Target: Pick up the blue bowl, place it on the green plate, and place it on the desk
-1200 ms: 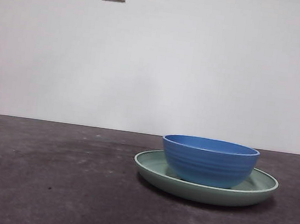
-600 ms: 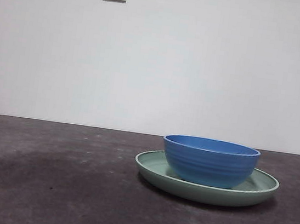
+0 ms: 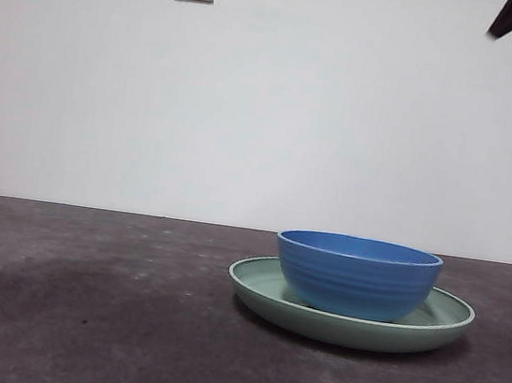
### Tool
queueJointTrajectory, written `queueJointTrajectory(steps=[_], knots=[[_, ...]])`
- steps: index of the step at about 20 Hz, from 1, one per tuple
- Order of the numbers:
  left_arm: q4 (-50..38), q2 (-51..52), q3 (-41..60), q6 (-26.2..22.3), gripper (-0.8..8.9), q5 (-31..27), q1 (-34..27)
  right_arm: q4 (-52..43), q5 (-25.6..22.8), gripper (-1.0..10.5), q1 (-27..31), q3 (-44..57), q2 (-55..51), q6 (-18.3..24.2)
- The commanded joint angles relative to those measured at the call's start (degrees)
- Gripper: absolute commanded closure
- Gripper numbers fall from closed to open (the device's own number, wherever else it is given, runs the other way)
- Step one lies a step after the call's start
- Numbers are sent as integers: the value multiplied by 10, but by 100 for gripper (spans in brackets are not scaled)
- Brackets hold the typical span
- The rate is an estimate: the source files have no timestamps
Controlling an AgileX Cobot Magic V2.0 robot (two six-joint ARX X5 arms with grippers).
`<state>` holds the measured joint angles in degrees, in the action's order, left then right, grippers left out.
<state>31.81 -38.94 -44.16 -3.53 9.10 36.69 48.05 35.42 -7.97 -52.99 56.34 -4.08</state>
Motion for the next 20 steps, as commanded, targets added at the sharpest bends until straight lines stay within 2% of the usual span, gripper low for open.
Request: queueJointTrajectory(steps=[1,8,13,16,20], knots=[[-5,-2,-7,2,254,-1,3,-26,3,404,-10,-10,53,-26],[-5,-2,-7,2,254,-1,3,-136,5,466,-18,-11,198,-48],[-5,-2,-7,2,254,-1,3,-141,-13,466,-14,-11,247,-49],[-5,-2,-7,2,254,-1,3,-123,-11,466,9,-11,250,-49],[-5,-2,-8,2,254,-1,3,-75,-7,466,78,-11,251,-28]])
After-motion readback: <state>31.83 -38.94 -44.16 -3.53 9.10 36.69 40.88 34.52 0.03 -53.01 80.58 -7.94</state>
